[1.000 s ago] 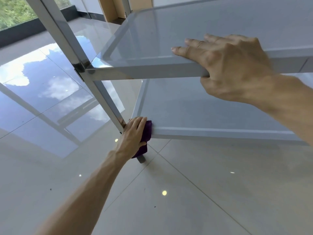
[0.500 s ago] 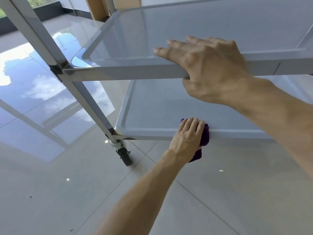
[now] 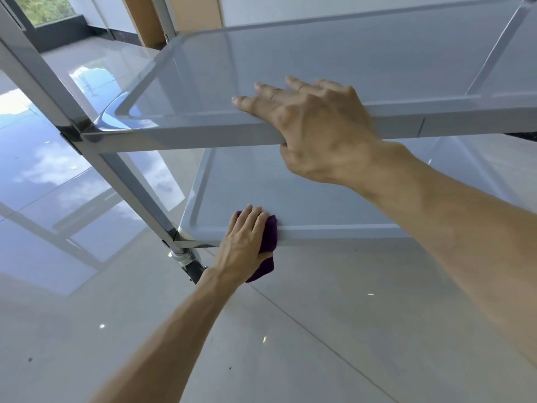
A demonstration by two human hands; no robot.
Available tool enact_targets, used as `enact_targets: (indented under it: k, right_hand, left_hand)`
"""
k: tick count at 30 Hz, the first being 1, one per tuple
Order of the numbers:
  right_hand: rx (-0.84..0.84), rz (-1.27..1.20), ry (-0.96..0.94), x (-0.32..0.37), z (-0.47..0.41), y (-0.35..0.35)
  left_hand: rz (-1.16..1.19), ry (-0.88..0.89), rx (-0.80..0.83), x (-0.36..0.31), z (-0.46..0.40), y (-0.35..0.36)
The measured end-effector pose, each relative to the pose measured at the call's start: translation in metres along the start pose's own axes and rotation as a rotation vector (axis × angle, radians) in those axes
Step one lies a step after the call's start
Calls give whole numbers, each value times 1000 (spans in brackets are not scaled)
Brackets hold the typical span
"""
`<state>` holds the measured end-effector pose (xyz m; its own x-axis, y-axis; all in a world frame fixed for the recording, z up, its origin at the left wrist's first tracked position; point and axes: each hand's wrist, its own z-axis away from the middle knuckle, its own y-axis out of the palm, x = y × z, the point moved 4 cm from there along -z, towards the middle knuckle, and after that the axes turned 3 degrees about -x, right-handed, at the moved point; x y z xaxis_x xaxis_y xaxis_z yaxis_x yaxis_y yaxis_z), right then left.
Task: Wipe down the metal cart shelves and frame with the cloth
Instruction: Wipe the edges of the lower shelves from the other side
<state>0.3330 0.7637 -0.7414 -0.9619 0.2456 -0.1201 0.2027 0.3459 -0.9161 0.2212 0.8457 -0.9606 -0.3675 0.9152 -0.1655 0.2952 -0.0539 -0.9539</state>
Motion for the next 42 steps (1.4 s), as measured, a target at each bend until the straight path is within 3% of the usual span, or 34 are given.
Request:
enact_targets:
  k: [7, 10, 15, 17, 20, 22, 24, 28, 31, 38, 42]
  right_hand:
    - [30, -22, 6, -4, 3, -2]
    - [58, -28, 9, -6, 9, -3]
    - [90, -145, -75, -9, 19, -15]
    - [-56, -296, -130, -13, 34, -26]
    - [-430, -423, -188, -20, 83, -28]
    - [-488, -463, -159, -23, 121, -8]
    - [-376, -501, -67, -27, 149, 25]
    - [88, -551, 185, -32, 169, 102]
    - [282, -521, 172, -14, 154, 141]
    - [235, -282, 260, 9, 121, 177]
    - [241, -216, 192, -9, 134, 178]
  left_hand:
    - [89, 83, 64, -85, -36, 21]
    - [160, 61, 61, -86, -36, 25]
    - [328, 9, 194, -77, -36, 23]
    - [310, -13, 234, -70, -38, 18]
    - [198, 5, 234, -60, -42, 6]
    - [207, 5, 278, -55, -43, 2]
    - [255, -19, 330, -49, -45, -1]
    - [412, -105, 415, -36, -45, -5]
    - [444, -112, 382, -31, -44, -3]
    - [436, -207, 152, -23, -31, 14]
    - [185, -158, 18, -22, -7, 23]
